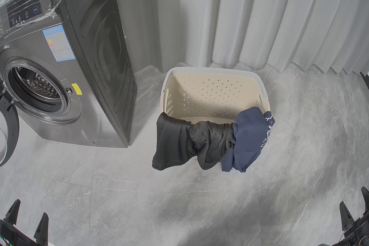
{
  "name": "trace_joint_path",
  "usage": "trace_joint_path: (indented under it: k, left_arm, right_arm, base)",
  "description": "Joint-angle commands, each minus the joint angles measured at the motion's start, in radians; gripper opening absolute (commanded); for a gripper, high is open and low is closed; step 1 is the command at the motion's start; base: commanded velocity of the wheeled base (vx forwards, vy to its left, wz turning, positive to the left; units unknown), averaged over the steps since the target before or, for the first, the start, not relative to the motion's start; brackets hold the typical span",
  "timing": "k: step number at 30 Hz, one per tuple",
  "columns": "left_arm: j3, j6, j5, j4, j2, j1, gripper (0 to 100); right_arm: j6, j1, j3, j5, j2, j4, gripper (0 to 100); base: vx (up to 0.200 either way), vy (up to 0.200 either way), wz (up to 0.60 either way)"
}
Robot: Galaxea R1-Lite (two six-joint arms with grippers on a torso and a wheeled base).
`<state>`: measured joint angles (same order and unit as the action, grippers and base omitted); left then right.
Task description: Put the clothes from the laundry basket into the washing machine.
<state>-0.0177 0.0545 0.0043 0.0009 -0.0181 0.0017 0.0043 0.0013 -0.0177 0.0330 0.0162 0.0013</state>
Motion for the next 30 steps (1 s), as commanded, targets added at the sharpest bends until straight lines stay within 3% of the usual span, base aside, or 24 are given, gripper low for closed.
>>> trace_joint_path:
  k: [1,5,20,30]
  left_arm:
    - [0.016,0.001,0.0,-0.001,0.017,0.0,100]
    - [0.016,0.001,0.0,-0.001,0.017,0.0,100]
    - [0.016,0.001,0.0,0.001,0.017,0.0,100]
    - [0.016,0.001,0.002,-0.001,0.017,0.0,100]
  right_arm:
    - [0.0,0.0,0.018,0.001,-0.016,0.0,100]
    - [0.0,0.0,0.018,0.001,-0.016,0.0,100]
    - [0.0,0.0,0.018,0.001,-0.016,0.0,100]
    - [0.0,0.0,0.018,0.002,-0.016,-0.001,100]
  base:
    - [0.0,0.0,0.0]
    - [0.0,0.0,0.0]
    - [0.2,0.0,0.0]
    - [0.0,0.0,0.0]
